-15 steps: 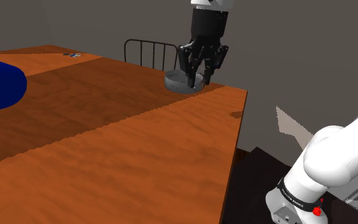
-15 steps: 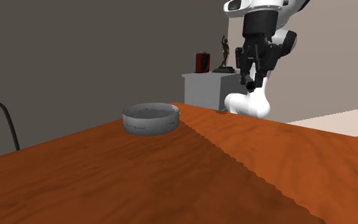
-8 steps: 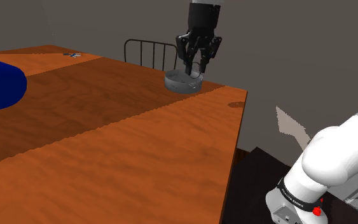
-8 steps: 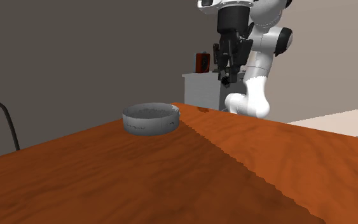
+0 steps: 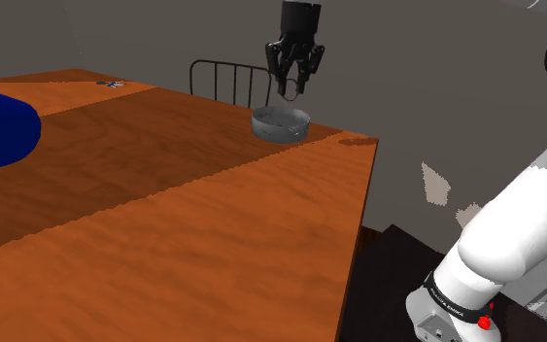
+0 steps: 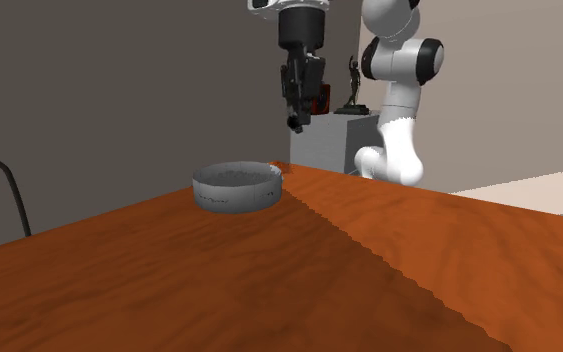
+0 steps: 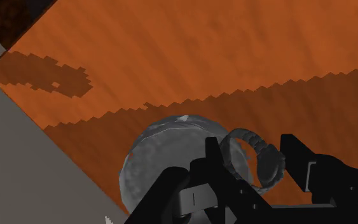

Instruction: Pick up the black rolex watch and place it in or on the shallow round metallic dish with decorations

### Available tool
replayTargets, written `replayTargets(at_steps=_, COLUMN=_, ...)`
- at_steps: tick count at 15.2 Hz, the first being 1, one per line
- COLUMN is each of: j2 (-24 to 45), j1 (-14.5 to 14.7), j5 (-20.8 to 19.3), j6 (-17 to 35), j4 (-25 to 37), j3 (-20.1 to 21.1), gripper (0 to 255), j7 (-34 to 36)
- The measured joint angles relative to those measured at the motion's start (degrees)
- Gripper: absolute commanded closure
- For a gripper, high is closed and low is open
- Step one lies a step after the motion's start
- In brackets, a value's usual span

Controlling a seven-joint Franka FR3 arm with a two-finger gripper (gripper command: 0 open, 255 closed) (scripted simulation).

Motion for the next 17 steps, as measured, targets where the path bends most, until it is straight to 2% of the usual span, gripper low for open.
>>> replayTargets(at_steps=5, j2=7.5, j1=-1.9, j5=-3.0, j6=-0.8, j4=7.7, j3=-1.7, gripper=255, j7=-3.8)
replayTargets(at_steps=7, j2=12.5, j1=-2.1, j5=-4.8, j6=-2.0, j4=13.6, j3=-2.0, gripper=255, j7=-4.8)
replayTargets(at_steps=8, j2=13.1, j1=-2.3, j5=-5.0, j6=-1.7, j4=13.8, j3=-2.3, gripper=255, j7=-5.2)
replayTargets(at_steps=17, j2=10.5, j1=-3.2, j5=-4.0, j6=5.6, j4=4.1, j3=-2.8, gripper=255, j7=-6.3)
